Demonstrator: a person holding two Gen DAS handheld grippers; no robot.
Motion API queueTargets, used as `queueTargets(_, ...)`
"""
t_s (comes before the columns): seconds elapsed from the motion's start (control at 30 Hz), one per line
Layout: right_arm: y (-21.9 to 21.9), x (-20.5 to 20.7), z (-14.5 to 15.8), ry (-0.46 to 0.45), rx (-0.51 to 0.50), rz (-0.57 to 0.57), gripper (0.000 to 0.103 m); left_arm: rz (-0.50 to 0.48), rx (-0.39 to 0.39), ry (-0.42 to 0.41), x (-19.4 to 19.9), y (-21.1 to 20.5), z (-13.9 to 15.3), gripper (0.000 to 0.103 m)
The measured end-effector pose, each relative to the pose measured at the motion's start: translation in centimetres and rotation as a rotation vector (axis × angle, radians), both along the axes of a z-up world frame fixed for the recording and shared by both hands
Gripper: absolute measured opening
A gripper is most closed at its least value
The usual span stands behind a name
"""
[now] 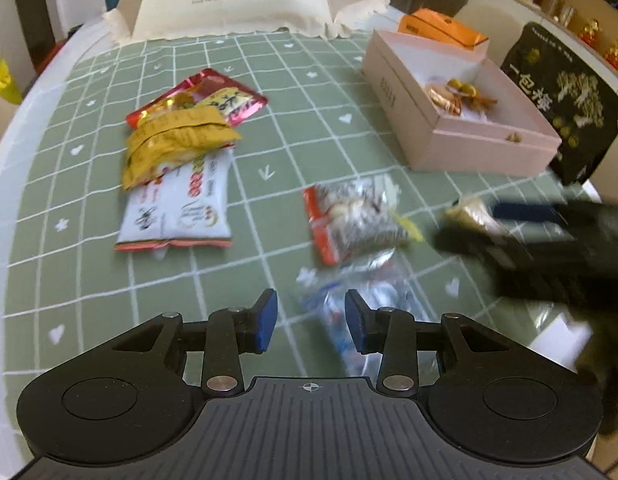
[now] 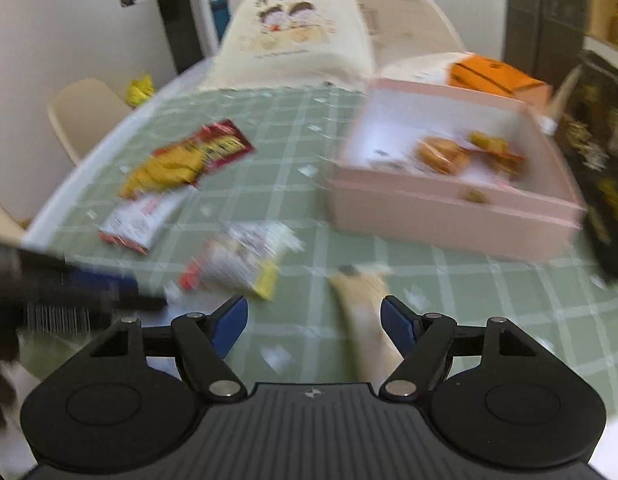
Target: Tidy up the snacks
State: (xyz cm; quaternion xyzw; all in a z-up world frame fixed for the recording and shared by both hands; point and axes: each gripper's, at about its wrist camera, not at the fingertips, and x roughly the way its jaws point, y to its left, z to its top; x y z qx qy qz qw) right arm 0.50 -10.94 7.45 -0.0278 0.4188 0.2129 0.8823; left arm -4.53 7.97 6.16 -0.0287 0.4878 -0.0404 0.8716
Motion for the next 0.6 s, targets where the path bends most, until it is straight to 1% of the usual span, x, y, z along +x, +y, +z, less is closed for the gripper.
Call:
queueTargets(0.1,2.6,2.4,-0.5,0.027,0.021,0.027,0.076,0.007,0.003,0.020,-0.9,0.4,-0.1,0.042)
queueTargets(0.17,4.4,4.3,-1.4,0.059,0.014,0.036,0.076,0.005,0.007,0.030,-1.4,0.4,-0.1,0.042)
queueTargets(0.27,7.1,6.0,-2.7,0.108,-0.016,0.091,0.077,0.000,-0.002,0.034,-1.8,0.5,0.0,0.042)
queueTargets(0.33,8.7,6.1,-3.1,0.068,-0.077,0.129,0.079,0.002,-0.015,0.038,-1.9,0.5,0.0,0.042)
queueTargets(0.37,9.5,5.9,-3.3,0.053,-0.112,0.149,0.077,0.000,-0.018,0.039,-1.9,0.6,0.1,0.042)
queueTargets(0.43,10.1,5.5,-3.3,0.025,-0.160,0.164,0.064,-0.003,-0.025,0.040,-2.0,0.4,0.1,0.042)
queueTargets(0.5,9.4,5.0,-2.9,0.041,-0.144,0.169,0.059,-0.003,-0.033,0.042,-2.0,0.4,0.1,0.042)
queueTargets(0.6,7.2,4.3,-2.4,0.030,-0.149,0.127,0.057,-0.012,-0.037,0.043,-1.8,0.1,-0.1,0.042)
